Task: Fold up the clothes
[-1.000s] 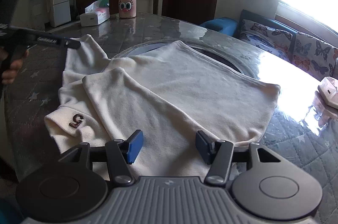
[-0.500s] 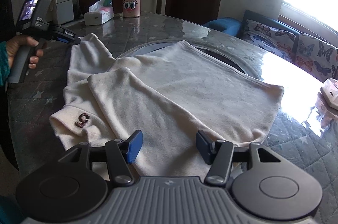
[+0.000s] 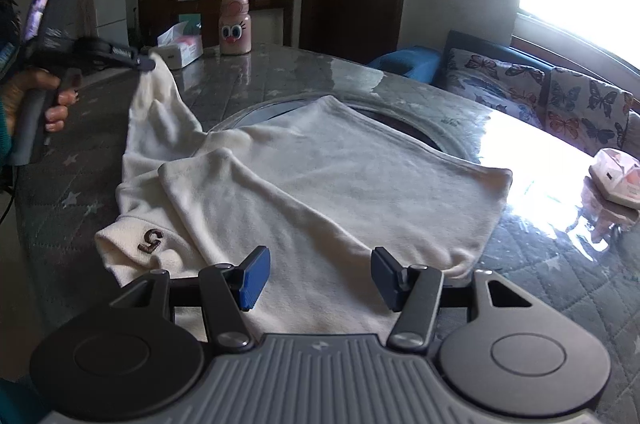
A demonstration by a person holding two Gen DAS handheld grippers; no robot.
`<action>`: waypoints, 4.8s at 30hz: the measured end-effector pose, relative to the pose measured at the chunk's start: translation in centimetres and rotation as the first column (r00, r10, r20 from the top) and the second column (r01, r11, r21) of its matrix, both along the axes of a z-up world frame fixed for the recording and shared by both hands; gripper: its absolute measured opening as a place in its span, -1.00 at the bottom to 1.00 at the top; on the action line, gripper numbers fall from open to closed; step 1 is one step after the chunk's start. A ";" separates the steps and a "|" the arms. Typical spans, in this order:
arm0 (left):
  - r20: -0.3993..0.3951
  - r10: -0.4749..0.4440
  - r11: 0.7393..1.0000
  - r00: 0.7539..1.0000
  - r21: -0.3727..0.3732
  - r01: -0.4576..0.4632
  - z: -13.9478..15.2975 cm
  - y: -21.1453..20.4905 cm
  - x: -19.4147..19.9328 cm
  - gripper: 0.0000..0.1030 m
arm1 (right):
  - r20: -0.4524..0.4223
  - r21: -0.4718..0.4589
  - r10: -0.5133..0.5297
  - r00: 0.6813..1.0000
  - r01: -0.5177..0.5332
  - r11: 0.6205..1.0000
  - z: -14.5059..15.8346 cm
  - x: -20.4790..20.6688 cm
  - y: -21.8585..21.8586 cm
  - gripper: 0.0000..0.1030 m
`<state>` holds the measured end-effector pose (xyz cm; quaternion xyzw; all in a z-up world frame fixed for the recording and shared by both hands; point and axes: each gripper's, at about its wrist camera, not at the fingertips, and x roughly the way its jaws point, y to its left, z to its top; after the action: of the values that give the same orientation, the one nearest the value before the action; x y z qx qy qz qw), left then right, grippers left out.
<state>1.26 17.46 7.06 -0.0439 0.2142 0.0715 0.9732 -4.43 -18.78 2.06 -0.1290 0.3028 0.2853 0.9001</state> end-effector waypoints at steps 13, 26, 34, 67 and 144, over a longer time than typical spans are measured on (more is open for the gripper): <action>0.099 -0.508 0.858 0.856 -0.031 0.512 3.4 -13.8 -6.0 -0.92 | 0.016 0.059 -0.102 0.995 0.101 0.993 0.4 -1.3 -4.1 0.11; -0.082 -0.704 0.710 0.706 -0.049 0.702 -1.8 -18.6 -6.8 -0.69 | -0.007 0.081 -0.144 0.990 0.144 0.986 0.6 -1.3 -5.4 0.04; -0.048 -0.697 0.717 0.716 -0.010 0.697 -0.4 -14.3 -6.4 -0.46 | -0.033 0.132 -0.097 0.995 0.100 0.986 1.3 -0.4 -3.5 -0.06; -0.187 -0.351 0.933 0.917 0.009 0.359 -4.6 -8.5 -0.3 -0.94 | -0.042 -0.029 -0.057 0.997 0.056 0.998 -0.8 3.0 0.7 -0.80; -0.298 -0.560 0.811 0.773 -0.005 0.586 -4.1 -13.3 -10.4 -0.49 | 0.122 -0.267 0.253 0.960 -0.213 0.940 -0.8 -8.8 -0.3 0.06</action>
<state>-9.15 4.16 2.98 0.0772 0.3518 -0.2134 0.9082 -13.25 -19.04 1.25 -0.2987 0.2484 0.3386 0.8570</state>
